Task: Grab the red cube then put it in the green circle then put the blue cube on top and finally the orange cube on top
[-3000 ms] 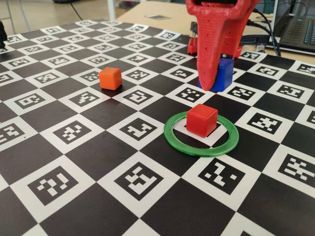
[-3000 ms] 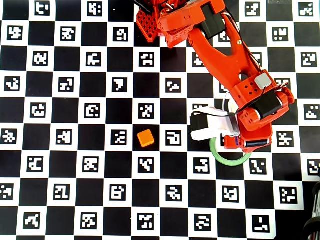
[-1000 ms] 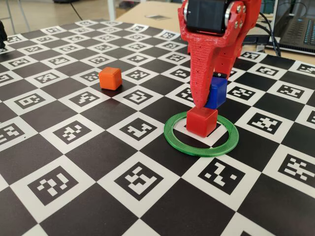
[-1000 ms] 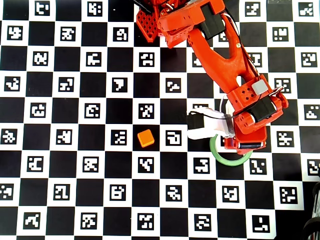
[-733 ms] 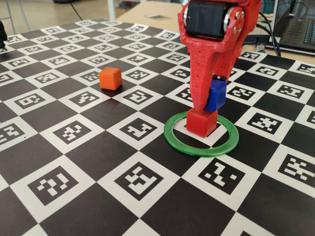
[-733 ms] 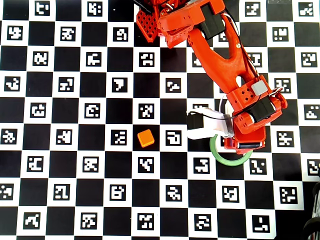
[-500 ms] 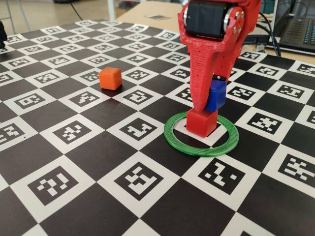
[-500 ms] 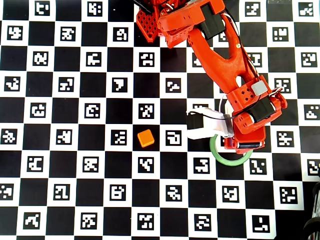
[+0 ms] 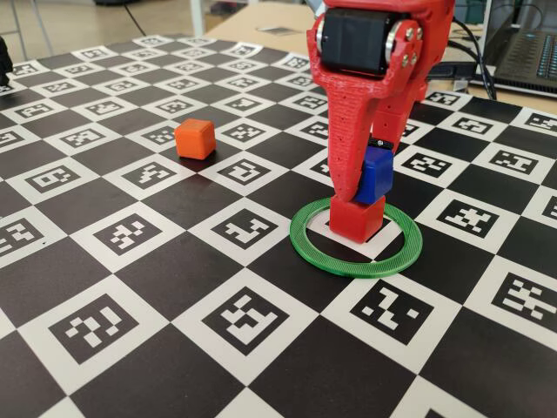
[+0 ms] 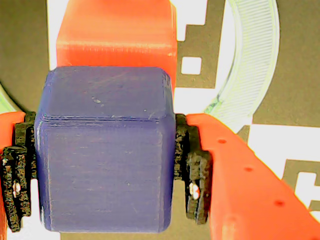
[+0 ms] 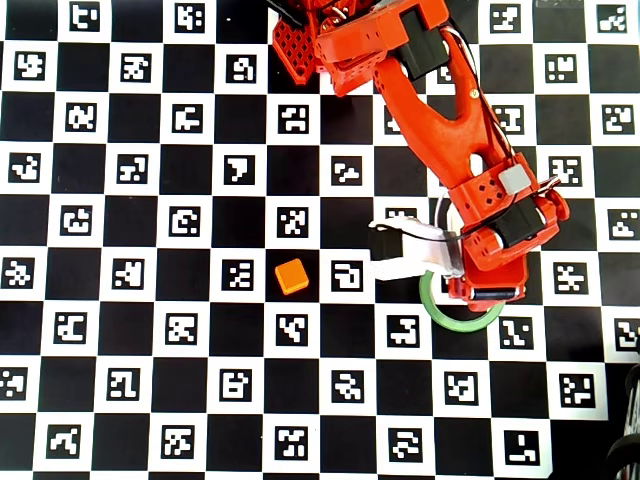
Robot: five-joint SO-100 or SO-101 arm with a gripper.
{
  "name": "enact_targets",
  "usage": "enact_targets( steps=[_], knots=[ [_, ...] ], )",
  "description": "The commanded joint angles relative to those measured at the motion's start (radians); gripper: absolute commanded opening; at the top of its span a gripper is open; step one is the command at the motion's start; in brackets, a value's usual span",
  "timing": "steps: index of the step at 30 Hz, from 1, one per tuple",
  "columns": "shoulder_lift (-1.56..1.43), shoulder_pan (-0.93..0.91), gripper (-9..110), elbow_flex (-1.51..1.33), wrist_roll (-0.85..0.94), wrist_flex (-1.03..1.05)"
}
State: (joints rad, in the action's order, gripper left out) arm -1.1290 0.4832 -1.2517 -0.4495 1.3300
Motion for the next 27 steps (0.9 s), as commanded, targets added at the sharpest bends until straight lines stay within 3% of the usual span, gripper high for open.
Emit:
enact_targets(
  steps=[1, 27],
  knots=[
    [-0.055, -0.012, 8, 0.002, 0.003, -0.005],
    [-0.063, -0.015, 12, -0.038, -0.017, -0.035]
  ],
)
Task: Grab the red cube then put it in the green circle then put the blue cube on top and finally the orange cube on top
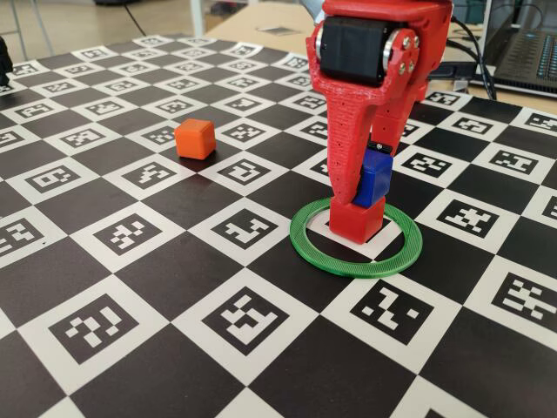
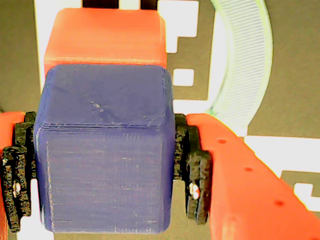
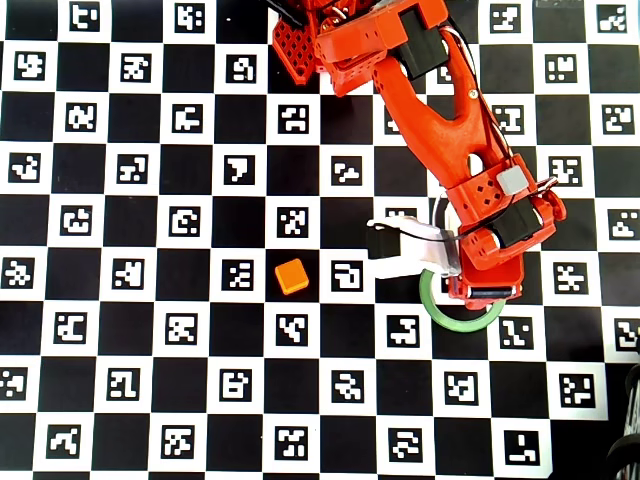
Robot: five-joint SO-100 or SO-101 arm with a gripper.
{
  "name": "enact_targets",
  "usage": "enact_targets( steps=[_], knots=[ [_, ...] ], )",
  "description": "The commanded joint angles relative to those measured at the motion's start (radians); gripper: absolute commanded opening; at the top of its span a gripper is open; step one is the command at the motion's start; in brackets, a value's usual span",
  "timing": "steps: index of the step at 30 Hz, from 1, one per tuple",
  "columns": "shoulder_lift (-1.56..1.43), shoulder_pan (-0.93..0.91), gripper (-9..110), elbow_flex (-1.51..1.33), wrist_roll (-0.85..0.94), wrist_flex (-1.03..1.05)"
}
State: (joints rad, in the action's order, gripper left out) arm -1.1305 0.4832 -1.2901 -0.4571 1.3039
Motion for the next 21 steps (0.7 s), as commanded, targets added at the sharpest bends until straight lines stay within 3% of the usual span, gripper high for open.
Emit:
enact_targets(
  steps=[1, 21],
  knots=[
    [-0.061, -0.017, 12, -0.002, -0.011, -0.012],
    [-0.067, -0.011, 35, -0.014, -0.018, -0.003]
  ],
)
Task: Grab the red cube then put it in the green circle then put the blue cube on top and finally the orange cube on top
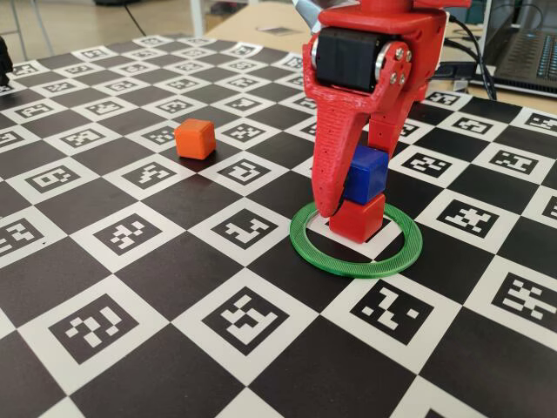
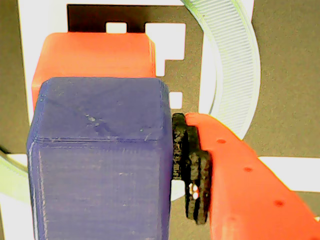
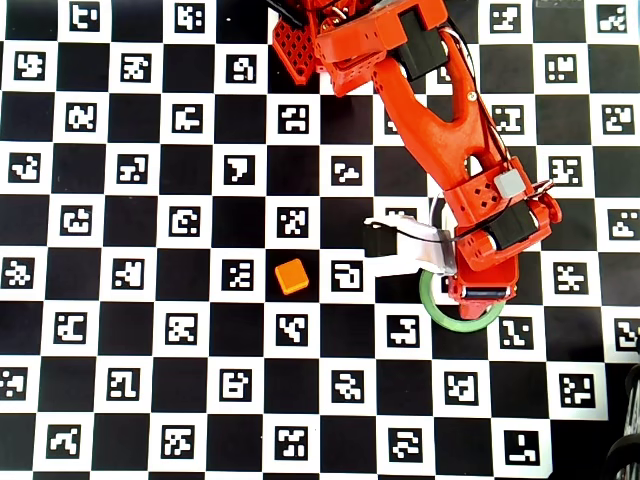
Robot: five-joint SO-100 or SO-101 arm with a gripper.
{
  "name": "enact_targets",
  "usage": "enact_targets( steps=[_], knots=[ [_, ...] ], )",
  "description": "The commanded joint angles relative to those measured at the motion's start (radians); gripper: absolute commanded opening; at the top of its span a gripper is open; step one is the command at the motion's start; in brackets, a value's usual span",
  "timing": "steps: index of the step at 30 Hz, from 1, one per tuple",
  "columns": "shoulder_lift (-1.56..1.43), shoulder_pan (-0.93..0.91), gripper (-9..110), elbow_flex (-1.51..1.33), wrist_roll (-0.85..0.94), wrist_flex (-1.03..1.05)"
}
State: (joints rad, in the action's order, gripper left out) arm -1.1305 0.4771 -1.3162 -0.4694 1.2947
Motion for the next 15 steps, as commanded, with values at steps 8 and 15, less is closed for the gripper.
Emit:
enact_targets(
  steps=[8, 15],
  knots=[
    [-0.100, 0.005, 43, 0.028, -0.008, 0.043],
    [-0.173, 0.015, 44, 0.095, -0.006, 0.138]
  ],
)
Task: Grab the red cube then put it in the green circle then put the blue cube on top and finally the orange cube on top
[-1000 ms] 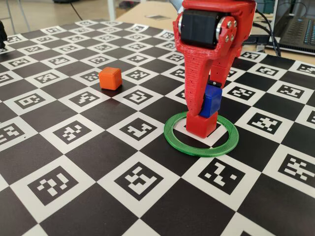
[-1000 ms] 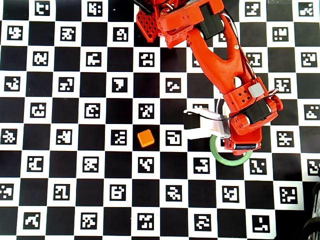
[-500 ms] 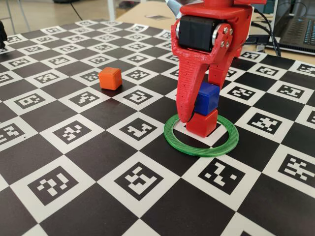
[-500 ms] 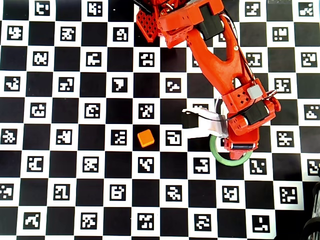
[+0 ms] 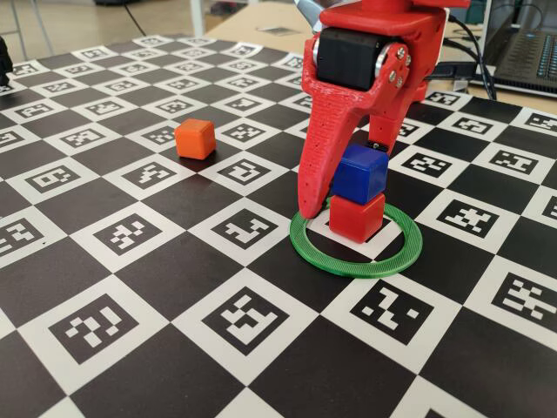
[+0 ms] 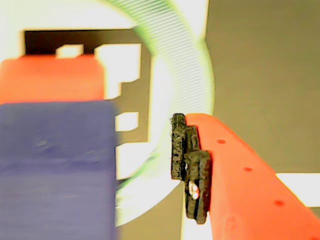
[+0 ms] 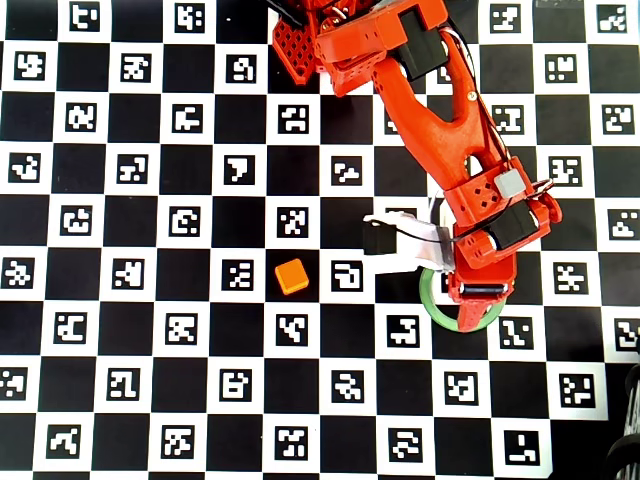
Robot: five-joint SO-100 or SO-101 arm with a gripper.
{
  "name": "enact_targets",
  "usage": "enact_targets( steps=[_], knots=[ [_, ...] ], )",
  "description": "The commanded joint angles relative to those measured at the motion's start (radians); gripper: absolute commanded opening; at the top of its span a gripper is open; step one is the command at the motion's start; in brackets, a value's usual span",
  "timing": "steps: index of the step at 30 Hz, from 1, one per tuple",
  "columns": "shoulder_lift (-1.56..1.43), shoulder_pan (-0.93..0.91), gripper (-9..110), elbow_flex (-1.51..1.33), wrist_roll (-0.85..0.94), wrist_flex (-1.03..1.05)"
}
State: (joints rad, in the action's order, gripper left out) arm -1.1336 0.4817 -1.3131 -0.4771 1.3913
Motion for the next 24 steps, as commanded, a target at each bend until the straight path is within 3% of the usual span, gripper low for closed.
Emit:
enact_targets(
  steps=[1, 14, 24],
  knots=[
    [-0.183, 0.008, 44, 0.107, 0.005, 0.060],
    [-0.288, -0.164, 45, 0.183, 0.183, 0.276],
    [-0.403, -0.420, 45, 0.063, 0.399, 0.278]
  ],
)
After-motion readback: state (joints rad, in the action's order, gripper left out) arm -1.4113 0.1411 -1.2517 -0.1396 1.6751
